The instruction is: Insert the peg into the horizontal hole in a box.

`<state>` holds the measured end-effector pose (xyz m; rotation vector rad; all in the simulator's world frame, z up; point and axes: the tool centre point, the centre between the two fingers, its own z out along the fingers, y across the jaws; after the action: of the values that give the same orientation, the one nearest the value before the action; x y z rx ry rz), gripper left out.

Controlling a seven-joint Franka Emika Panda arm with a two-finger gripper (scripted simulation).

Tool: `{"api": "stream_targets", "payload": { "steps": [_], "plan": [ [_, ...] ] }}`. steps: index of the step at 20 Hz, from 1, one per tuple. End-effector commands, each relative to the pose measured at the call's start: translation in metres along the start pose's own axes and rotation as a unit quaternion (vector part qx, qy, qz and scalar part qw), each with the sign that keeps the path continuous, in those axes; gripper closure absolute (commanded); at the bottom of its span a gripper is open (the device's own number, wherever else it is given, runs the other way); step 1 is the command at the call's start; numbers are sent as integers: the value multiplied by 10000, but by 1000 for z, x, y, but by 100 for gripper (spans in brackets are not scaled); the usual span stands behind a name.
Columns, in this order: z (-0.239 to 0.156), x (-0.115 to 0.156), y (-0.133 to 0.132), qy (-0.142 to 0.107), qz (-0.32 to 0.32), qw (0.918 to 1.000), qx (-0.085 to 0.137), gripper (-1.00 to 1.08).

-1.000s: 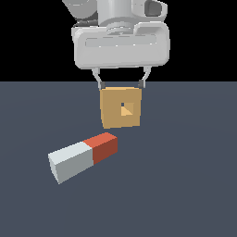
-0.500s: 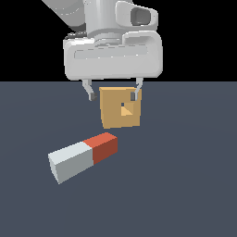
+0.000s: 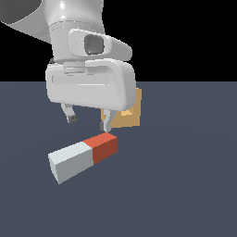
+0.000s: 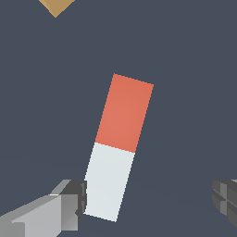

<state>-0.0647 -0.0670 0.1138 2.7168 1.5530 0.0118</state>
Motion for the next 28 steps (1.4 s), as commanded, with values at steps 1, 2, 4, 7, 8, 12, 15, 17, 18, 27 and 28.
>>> {"api": "stream_targets", "payload": {
  "steps": [1, 2, 4, 7, 8, 12, 15, 17, 18, 27, 28],
  "plan": [
    [11, -12, -9, -6, 389, 9992, 16, -92],
    [15, -15, -13, -9, 519, 9986, 23, -92],
    [22, -22, -19, -12, 752, 9972, 35, -92],
    [30, -29, -27, -16, 1030, 9947, 50, -92],
    [32, -30, -29, -17, 1103, 9939, 54, -92],
    [38, -35, -35, -17, 1299, 9915, 66, -92],
    [40, -35, -37, -16, 1342, 9909, 69, -92],
    [39, -35, -36, -19, 1312, 9913, 70, -92],
    [40, -35, -36, -19, 1312, 9913, 70, -92],
    [72, -35, -38, -16, 1332, 9911, 71, -92],
    [77, -35, -38, -15, 1337, 9910, 71, -92]
  ]
}}
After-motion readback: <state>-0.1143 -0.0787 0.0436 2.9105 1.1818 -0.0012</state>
